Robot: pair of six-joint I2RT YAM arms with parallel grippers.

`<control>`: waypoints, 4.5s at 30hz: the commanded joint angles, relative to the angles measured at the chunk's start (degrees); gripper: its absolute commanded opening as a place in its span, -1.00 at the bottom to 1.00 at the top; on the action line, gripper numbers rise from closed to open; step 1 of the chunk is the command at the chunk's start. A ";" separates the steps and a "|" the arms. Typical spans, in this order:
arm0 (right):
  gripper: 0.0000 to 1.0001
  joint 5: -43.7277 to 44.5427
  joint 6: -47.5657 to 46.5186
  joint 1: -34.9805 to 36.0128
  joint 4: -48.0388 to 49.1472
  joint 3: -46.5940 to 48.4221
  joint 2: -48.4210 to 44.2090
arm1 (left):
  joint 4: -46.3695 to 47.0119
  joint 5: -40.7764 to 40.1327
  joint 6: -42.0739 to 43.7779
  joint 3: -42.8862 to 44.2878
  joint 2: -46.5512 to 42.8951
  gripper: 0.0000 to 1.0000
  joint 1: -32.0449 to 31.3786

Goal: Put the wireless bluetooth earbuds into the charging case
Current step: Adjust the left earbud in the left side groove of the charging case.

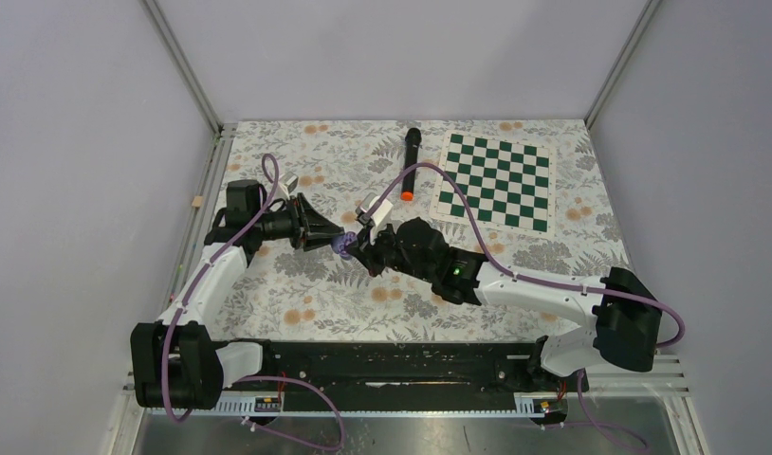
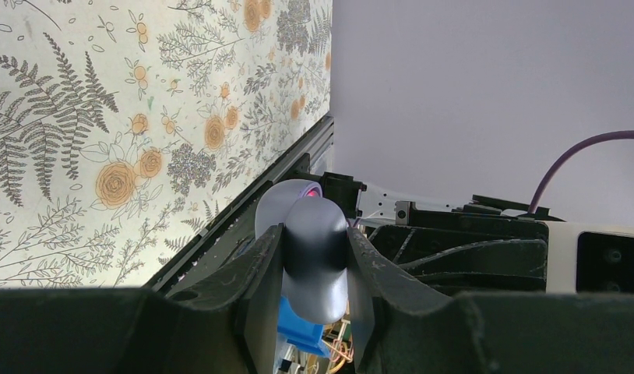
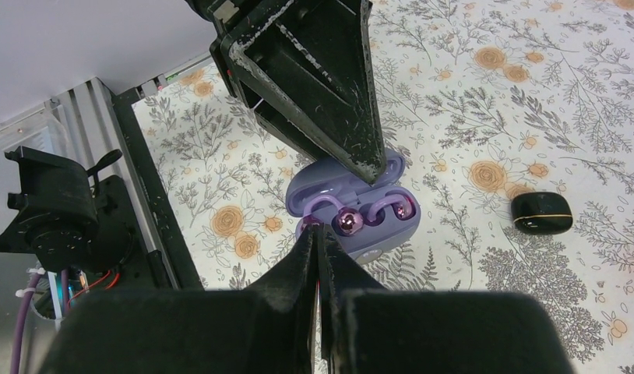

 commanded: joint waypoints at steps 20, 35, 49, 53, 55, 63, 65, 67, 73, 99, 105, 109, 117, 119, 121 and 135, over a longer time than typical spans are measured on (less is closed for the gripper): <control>-1.00 -1.15 -0.75 0.37 -0.26 2.83 -4.29 | 1.81 2.10 -0.11 1.50 -1.43 -1.00 0.75; -1.00 -3.42 0.48 0.48 -3.83 8.60 3.44 | 1.46 2.17 -0.02 1.72 -1.69 -1.00 0.75; -1.00 0.59 -0.02 0.46 -3.45 2.76 0.65 | 1.47 2.17 -0.02 2.05 -1.30 -1.00 0.70; -1.00 0.75 0.15 0.48 -2.93 1.39 -0.14 | 1.46 2.23 0.00 2.03 -1.22 -1.00 0.75; -1.00 0.83 0.19 0.46 -2.91 1.12 -0.48 | 1.49 2.16 0.10 2.03 -1.17 -1.00 0.73; -1.00 -0.16 1.08 0.48 -2.94 0.09 -0.19 | 1.27 2.09 0.17 2.20 -1.17 -1.00 0.70; -1.00 -0.28 1.29 0.46 -2.78 -0.26 -0.11 | 1.30 2.16 0.15 2.20 -1.17 -1.00 0.74; -1.00 -0.28 1.52 0.46 -2.66 -0.48 0.02 | 1.21 2.10 0.20 2.20 -1.17 -1.00 0.74; -1.00 0.39 1.77 0.46 -2.40 -0.30 0.42 | 1.17 2.04 0.10 2.49 -1.26 -1.00 0.76; -1.00 4.87 2.21 0.29 0.64 3.15 -0.09 | 0.32 2.18 0.86 2.64 -1.69 -1.00 0.77; -1.00 5.56 2.07 -0.15 0.35 3.36 0.40 | 0.35 2.27 0.77 2.64 -1.94 -1.00 0.75; -1.00 4.85 2.08 -0.42 0.06 3.69 1.71 | 0.30 2.31 0.69 2.74 -1.85 -1.00 0.75; -1.00 2.71 2.72 -0.40 -0.40 4.30 3.56 | 0.37 2.32 0.70 2.69 -2.01 -1.00 0.74; -1.00 2.92 2.66 -0.42 -0.28 4.18 3.07 | 0.32 2.27 0.62 2.74 -2.04 -1.00 0.79; -1.00 4.00 2.61 -0.39 -0.17 3.75 1.98 | 0.36 2.30 0.62 2.72 -1.94 -1.00 0.77; -1.00 6.68 1.83 -0.55 0.97 5.07 0.06 | 0.37 2.30 0.86 2.64 -1.85 -1.00 0.75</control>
